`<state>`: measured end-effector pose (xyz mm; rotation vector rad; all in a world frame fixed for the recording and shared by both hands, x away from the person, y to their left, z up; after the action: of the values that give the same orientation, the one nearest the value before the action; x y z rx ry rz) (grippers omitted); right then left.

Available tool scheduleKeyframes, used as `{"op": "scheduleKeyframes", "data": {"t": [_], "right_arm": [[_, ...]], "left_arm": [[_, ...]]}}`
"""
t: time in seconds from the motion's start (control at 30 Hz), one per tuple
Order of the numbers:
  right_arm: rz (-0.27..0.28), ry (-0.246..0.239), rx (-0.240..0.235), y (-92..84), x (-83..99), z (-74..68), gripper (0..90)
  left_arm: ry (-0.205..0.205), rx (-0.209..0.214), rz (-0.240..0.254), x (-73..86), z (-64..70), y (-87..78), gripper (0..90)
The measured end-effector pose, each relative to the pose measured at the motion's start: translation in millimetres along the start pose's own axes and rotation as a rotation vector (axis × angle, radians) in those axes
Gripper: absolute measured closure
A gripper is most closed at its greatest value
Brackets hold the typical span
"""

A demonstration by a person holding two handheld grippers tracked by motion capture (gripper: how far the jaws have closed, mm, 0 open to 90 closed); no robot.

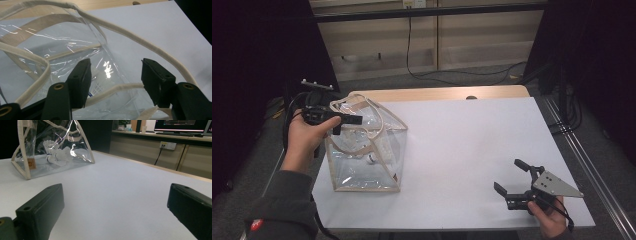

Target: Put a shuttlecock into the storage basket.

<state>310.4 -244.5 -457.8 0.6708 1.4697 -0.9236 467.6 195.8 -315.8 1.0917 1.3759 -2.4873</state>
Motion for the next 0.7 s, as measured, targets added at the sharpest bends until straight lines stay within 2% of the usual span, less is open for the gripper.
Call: {"op": "scheduleKeyframes", "data": {"t": [0.13,0.3,0.5,0.7], "right_arm": [[-0.001,-0.003,0.000,0.6,0.3,0.5,0.6],[-0.002,0.004,-0.001,0.4,0.7,0.8,0.6],[-0.001,0.002,0.003,-0.5,0.3,1.0,0.7],[0.003,-0.002,-0.003,1.0,-1.1,-1.5,0.6]], "left_arm": [[-0.005,0.016,0.001,1.2,3.0,0.8,36.7],[0.015,0.035,-0.014,3.4,5.3,2.1,31.5],[0.022,0.061,-0.020,4.5,9.4,3.1,26.9],[0.019,0.065,-0.004,4.5,14.6,0.8,16.8]]}}
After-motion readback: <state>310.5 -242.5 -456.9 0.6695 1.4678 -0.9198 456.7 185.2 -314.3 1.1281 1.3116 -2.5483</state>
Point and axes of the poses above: each handheld gripper's, and its own axes: y roughly forward along the jaws, x roughly out of its underside, z roughly to its right, the point moved 8 cm from there along y, roughly forward along the jaws, and after that the axes turned 4 degrees about x, right-handed, at the moved point
